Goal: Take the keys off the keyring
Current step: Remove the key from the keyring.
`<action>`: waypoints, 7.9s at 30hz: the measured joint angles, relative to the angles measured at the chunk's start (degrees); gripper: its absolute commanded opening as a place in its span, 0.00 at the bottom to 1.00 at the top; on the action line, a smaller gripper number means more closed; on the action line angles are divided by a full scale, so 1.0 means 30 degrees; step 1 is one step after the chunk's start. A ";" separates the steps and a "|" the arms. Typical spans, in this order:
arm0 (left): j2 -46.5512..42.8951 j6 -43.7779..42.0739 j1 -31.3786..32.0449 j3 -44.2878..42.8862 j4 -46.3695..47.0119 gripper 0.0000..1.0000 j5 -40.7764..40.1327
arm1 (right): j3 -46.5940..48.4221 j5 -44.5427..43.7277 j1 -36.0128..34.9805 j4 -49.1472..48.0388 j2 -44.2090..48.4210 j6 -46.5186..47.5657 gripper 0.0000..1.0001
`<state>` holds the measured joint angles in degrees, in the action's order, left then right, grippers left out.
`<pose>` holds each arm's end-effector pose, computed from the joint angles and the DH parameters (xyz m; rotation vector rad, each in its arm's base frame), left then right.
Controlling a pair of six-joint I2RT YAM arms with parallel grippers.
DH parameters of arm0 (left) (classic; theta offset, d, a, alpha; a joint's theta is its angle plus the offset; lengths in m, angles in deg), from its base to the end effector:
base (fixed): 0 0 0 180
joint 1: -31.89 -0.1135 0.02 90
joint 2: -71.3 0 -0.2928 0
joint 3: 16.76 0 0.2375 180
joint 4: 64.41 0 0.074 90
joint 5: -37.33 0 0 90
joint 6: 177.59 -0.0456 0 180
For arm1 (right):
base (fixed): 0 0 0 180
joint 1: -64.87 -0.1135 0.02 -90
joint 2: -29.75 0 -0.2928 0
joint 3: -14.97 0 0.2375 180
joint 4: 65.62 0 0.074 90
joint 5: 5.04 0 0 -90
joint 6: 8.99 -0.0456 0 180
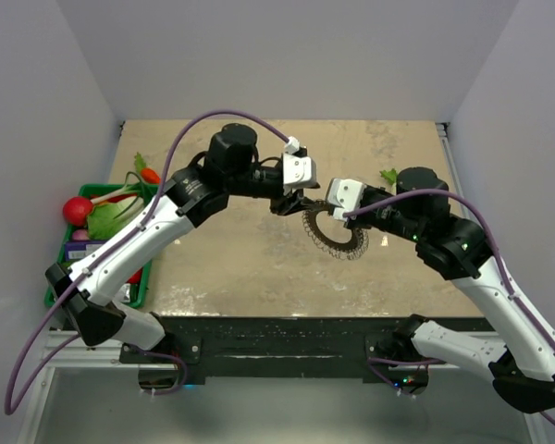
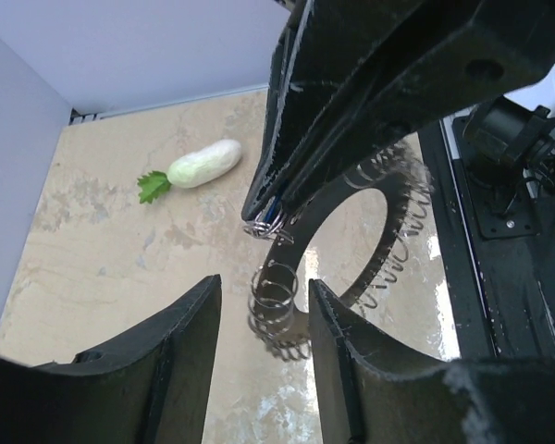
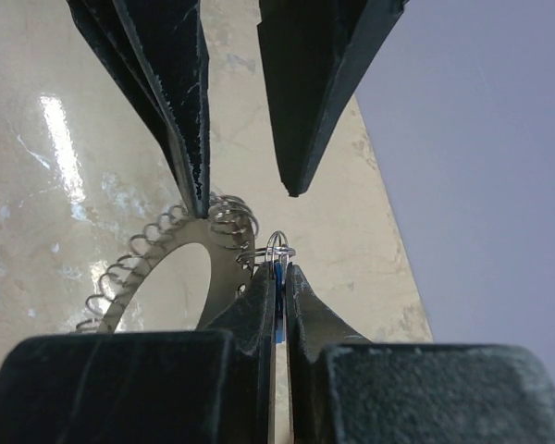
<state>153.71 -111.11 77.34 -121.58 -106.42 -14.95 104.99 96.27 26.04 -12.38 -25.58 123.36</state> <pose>0.1938 -0.2366 0.4574 1.4395 1.2946 -0.8838 0.1200 0.1081 0.4517 -1.3290 1.3447 0.1450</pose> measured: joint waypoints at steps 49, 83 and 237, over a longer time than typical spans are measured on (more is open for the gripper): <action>0.2084 0.4153 0.0000 -0.1071 0.1559 0.34 0.0182 | -0.1588 -0.1727 0.0022 -0.1814 0.0248 -0.1260 0.00; 0.2280 0.4459 -0.0022 -0.0933 0.2237 0.00 -0.0087 | -0.1413 -0.2084 0.0022 -0.1872 0.0357 -0.1654 0.00; 0.0277 -0.0109 -0.0510 -0.0845 -0.2361 0.00 0.1807 | -0.3985 0.8488 0.4087 -0.6076 -0.0517 -0.8422 0.00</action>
<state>154.54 -111.44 75.81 -124.12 -113.50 -9.53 93.04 121.74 38.30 -30.61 -27.13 98.09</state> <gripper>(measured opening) 0.021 0.029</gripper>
